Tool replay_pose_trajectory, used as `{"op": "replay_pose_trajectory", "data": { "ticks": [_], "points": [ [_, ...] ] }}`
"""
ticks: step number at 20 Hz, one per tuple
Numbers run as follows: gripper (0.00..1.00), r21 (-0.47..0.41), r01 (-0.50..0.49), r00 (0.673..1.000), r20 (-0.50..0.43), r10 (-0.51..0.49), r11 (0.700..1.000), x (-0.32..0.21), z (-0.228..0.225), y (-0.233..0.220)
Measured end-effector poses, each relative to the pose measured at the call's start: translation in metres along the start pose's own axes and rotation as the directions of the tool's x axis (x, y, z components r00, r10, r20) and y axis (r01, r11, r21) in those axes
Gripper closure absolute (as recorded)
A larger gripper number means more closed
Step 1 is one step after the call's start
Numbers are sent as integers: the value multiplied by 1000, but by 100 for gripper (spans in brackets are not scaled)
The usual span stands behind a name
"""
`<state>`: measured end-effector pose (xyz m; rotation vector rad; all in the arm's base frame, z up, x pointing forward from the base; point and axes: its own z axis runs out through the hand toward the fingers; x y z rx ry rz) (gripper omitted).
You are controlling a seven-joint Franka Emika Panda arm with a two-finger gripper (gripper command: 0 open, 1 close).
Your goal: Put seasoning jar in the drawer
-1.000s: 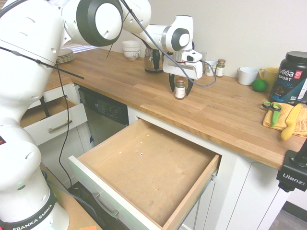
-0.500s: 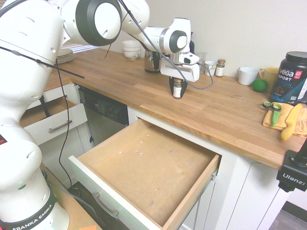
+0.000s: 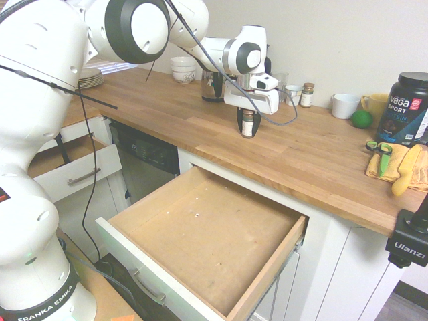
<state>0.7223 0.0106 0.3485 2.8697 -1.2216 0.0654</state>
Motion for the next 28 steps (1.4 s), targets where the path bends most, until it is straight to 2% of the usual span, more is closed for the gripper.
{"op": "replay_pose_trajectory", "data": {
  "ticks": [8, 16, 23, 28],
  "points": [
    [100, 41, -12, 1000, -17, 12, 999, -15, -48, 23],
    [100, 50, -27, 1000, -11, 28, 998, -67, -66, 89],
    [100, 51, -56, 998, -9, 57, 997, -124, -47, 161],
    [100, 68, -69, 997, -23, 71, 995, -169, 1, 215]
  ]
}}
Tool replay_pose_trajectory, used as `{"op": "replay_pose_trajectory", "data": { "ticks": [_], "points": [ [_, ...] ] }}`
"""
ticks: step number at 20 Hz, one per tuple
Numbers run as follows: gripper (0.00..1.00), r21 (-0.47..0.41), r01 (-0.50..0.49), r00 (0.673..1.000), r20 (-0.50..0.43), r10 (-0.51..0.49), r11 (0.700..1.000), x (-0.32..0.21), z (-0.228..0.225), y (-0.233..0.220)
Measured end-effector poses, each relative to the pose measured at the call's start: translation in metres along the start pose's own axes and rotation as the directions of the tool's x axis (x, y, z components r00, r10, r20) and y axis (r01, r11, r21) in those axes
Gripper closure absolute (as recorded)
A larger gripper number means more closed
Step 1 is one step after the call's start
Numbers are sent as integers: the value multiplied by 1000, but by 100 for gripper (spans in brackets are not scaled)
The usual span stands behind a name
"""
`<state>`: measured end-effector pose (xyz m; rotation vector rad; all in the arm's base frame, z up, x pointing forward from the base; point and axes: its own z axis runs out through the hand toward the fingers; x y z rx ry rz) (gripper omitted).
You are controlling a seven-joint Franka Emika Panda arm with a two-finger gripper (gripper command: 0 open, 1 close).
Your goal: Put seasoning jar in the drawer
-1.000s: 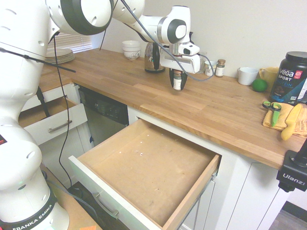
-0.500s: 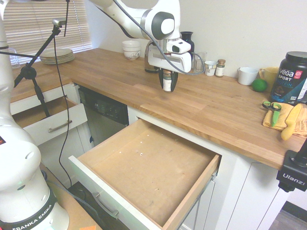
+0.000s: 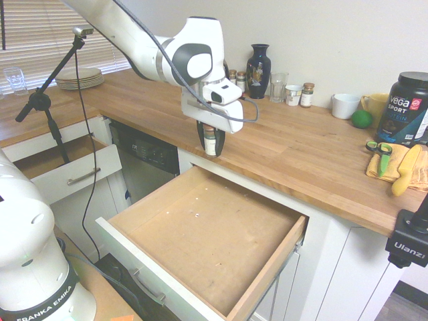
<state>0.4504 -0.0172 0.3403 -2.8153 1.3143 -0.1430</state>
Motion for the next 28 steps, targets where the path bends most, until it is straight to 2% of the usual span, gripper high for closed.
{"op": "replay_pose_trajectory", "data": {
  "ticks": [3, 7, 15, 23, 24, 28],
  "points": [
    [100, -10, -11, 1000, 6, 11, 1000, -19, 30, 30],
    [100, -16, -19, 1000, 1, 19, 1000, -22, 54, 43],
    [100, -64, -13, 1000, 8, 13, 998, -5, 141, 54],
    [100, -109, -32, 999, 33, 36, 994, 3, 195, 50],
    [0, -111, -35, 999, 36, 40, 993, 2, 197, 51],
    [0, -106, -56, 997, 44, 61, 993, 3, 199, 55]
  ]
}}
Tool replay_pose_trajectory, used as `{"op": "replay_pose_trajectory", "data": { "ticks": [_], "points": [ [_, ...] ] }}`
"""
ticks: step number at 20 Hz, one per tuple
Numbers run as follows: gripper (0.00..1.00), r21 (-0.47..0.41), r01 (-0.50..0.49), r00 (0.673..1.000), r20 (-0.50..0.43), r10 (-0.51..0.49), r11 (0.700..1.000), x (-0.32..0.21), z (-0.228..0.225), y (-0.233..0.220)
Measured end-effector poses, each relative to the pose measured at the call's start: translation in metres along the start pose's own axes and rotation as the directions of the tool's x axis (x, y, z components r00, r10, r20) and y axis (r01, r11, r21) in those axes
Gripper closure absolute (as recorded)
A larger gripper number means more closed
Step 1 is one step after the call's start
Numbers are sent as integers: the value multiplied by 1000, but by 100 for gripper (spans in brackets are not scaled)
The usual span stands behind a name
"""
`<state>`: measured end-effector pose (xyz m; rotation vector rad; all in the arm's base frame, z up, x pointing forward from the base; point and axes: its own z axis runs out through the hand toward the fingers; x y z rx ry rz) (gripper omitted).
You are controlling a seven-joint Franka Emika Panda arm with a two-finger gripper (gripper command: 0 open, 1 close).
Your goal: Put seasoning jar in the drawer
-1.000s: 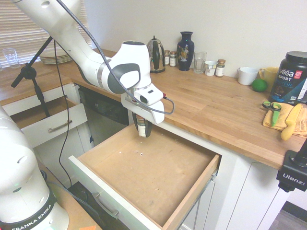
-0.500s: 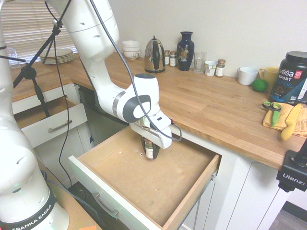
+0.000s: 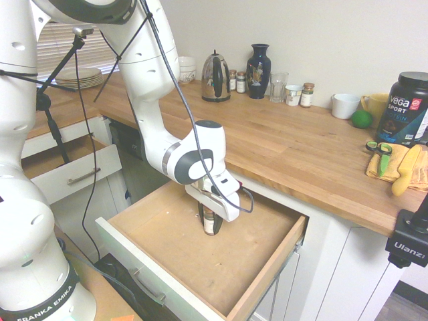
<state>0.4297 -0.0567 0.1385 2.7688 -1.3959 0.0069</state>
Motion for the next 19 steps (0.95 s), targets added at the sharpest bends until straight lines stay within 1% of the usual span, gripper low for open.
{"op": "replay_pose_trajectory", "data": {
  "ticks": [7, 12, 16, 19],
  "points": [
    [0, 6, -8, 1000, 5, 8, 1000, -5, 4, 8],
    [0, 20, -7, 1000, -4, 7, 1000, -6, 1, 4],
    [0, 60, -11, 1000, -28, 13, 998, -1, -26, -1],
    [0, 71, -23, 999, -26, 24, 997, -2, -46, 8]
  ]
}}
